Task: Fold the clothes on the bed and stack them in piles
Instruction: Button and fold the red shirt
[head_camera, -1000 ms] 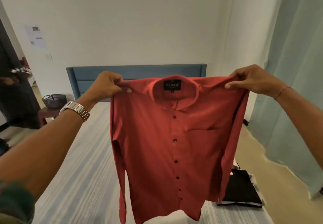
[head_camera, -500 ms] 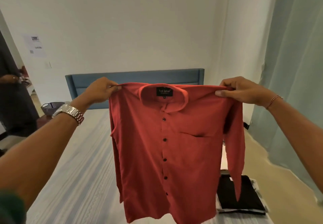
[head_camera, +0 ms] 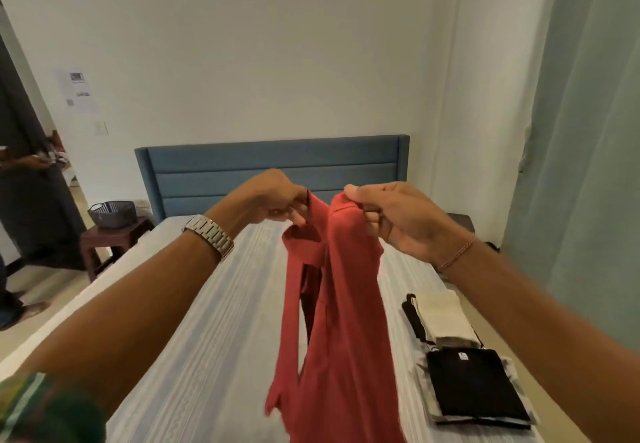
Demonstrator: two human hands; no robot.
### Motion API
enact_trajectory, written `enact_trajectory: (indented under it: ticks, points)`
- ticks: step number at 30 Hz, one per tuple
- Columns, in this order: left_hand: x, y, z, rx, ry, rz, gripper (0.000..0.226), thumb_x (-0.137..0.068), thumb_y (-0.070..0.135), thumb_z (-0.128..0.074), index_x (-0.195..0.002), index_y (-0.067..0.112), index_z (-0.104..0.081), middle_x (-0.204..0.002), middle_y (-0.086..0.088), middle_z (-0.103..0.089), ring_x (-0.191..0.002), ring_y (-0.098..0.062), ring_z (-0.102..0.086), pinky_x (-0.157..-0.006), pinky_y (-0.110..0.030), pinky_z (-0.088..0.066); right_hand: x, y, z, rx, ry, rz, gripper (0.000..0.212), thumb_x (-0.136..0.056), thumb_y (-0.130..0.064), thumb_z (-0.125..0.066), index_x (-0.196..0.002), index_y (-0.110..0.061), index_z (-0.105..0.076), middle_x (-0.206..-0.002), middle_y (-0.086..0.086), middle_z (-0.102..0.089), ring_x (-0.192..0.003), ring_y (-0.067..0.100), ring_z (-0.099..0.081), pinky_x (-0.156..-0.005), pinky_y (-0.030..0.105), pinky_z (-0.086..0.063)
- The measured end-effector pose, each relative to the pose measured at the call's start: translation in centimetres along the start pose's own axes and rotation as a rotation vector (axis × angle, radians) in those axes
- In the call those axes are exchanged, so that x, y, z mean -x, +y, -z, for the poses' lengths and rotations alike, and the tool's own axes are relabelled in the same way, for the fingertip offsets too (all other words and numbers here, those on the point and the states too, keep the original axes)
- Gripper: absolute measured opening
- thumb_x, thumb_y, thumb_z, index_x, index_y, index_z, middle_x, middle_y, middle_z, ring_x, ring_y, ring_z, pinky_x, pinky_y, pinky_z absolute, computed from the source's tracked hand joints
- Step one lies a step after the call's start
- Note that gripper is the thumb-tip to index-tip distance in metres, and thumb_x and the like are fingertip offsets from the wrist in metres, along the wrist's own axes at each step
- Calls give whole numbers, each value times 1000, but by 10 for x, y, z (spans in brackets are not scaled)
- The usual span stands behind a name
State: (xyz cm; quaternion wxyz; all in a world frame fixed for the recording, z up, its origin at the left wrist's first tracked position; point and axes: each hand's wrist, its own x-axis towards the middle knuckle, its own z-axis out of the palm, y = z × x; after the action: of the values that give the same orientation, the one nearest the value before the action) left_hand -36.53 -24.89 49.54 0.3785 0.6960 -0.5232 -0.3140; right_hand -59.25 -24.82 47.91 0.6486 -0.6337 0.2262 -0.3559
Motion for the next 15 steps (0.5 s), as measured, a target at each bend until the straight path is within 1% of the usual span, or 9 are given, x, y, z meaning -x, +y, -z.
enact_trajectory:
  ticks: [3,5,6,7,9,11,12,13,15]
  points:
    - [14,1,-5,166,-292,-82,29,-97,13,-59,-109,-11,-67,-97,-19,-76,-83,-24,-74,-71,-31,-61,-3,12,-16,54,110,5,25,-102,-15,-60,-105,7,-73,-87,13,-75,-72,19,-71,-68,26,-60]
    - [19,0,-6,115,-429,-197,41,-92,23,-72,-115,-11,-67,-107,-24,-73,-96,-28,-71,-91,-42,-59,-5,19,-21,68,182,17,24,-103,-14,-57,-108,3,-74,-99,18,-77,-83,24,-76,-74,30,-63]
    - [21,0,-9,62,-458,-246,49,-86,25,-80,-115,-12,-66,-106,-24,-72,-98,-29,-70,-95,-45,-58,-6,21,-21,78,208,24,24,-104,-14,-56,-107,2,-74,-100,17,-77,-86,24,-77,-75,30,-63]
    - [21,-1,-11,15,-449,-280,52,-82,23,-85,-114,-13,-65,-102,-24,-70,-96,-30,-69,-96,-47,-56,-7,22,-20,91,220,22,25,-105,-14,-55,-107,2,-74,-100,16,-78,-87,23,-76,-76,29,-63]
    - [21,-2,-16,-33,-361,-328,44,-77,10,-87,-107,-15,-66,-94,-26,-70,-89,-30,-68,-95,-48,-55,-6,20,-17,102,160,-9,27,-107,-14,-50,-110,0,-73,-105,14,-77,-90,20,-74,-84,30,-62]
    - [21,-4,-20,-41,-329,-362,28,-78,-1,-83,-100,-12,-69,-84,-22,-67,-80,-26,-66,-88,-41,-58,-1,12,-11,103,-8,-89,29,-109,-14,-44,-117,-4,-70,-117,13,-74,-104,20,-72,-96,34,-58]
    - [22,-6,-21,-43,-343,-368,21,-79,-6,-79,-96,-12,-69,-78,-19,-62,-76,-23,-61,-81,-38,-56,2,6,-6,128,-83,-132,30,-109,-15,-42,-121,-5,-68,-121,13,-73,-109,22,-72,-98,35,-57]
    - [22,-8,-23,-48,-359,-371,12,-80,-11,-74,-90,-9,-69,-74,-14,-56,-71,-20,-54,-73,-34,-51,5,-2,0,211,-127,-153,30,-109,-18,-43,-124,-6,-66,-121,11,-73,-107,24,-73,-94,35,-59]
    - [22,-10,-29,-69,-351,-372,17,-80,-17,-62,-83,-3,-70,-69,-9,-53,-66,-15,-50,-66,-27,-45,8,-16,16,522,-91,-82,26,-106,-24,-52,-118,-10,-71,-111,6,-77,-92,25,-77,-78,30,-63]
